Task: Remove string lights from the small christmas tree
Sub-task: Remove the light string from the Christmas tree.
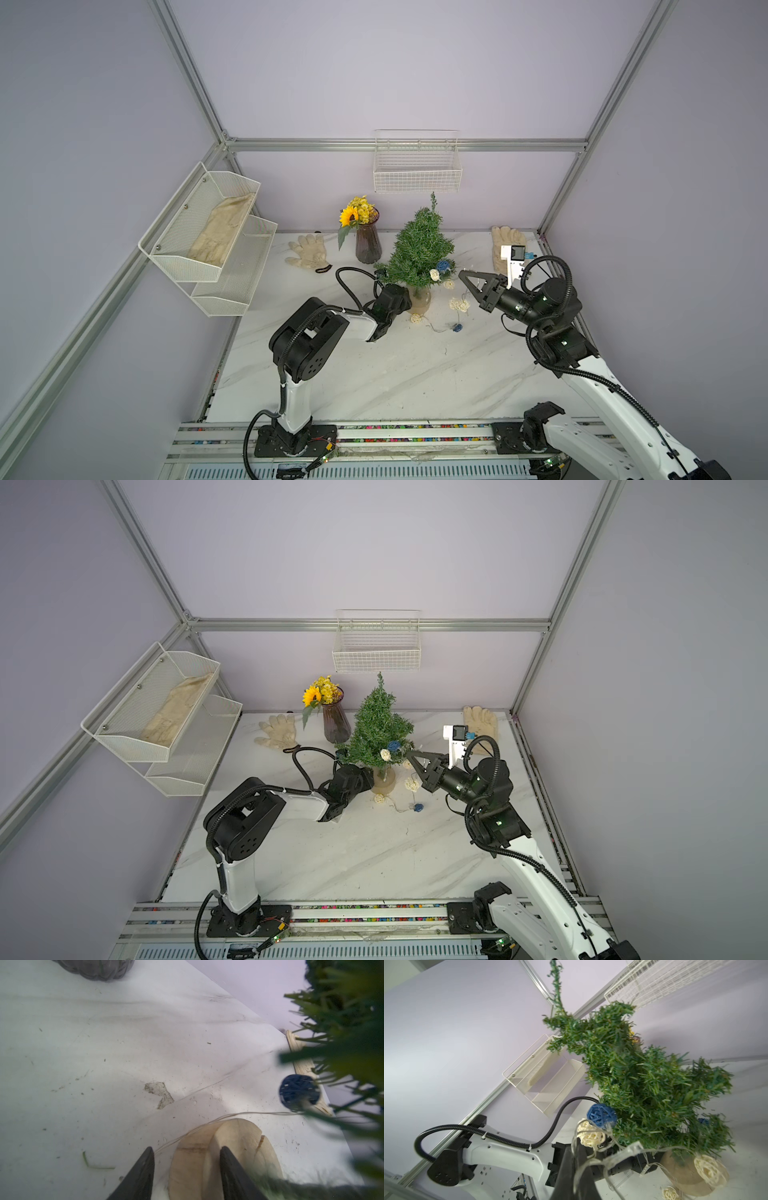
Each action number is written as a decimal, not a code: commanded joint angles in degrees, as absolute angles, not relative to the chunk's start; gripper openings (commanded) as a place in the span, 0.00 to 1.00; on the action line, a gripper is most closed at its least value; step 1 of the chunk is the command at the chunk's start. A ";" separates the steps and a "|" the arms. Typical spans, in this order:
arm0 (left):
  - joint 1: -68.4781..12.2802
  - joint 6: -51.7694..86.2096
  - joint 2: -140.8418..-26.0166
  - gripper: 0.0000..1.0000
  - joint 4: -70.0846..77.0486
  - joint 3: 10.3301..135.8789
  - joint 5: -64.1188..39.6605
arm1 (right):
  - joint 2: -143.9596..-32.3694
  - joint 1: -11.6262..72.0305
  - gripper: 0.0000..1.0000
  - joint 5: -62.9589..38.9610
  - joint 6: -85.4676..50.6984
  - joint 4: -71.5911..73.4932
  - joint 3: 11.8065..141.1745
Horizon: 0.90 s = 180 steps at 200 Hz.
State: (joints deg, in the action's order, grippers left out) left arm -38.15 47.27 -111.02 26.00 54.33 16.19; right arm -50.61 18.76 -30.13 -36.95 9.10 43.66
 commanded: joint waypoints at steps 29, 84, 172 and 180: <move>-38.06 35.35 -105.41 0.57 31.62 46.94 10.52 | -52.30 18.83 0.00 -23.15 -38.13 7.74 47.52; -38.05 24.56 -102.99 0.56 44.51 40.63 -3.14 | -53.14 18.85 0.00 -23.37 -38.23 7.55 48.45; -38.15 20.04 -104.92 0.51 56.33 36.74 -4.04 | -54.60 18.80 0.00 -22.57 -37.46 8.52 47.72; -38.06 20.06 -104.82 0.51 56.40 36.45 -4.04 | -54.71 18.88 0.00 -22.54 -37.35 8.45 47.75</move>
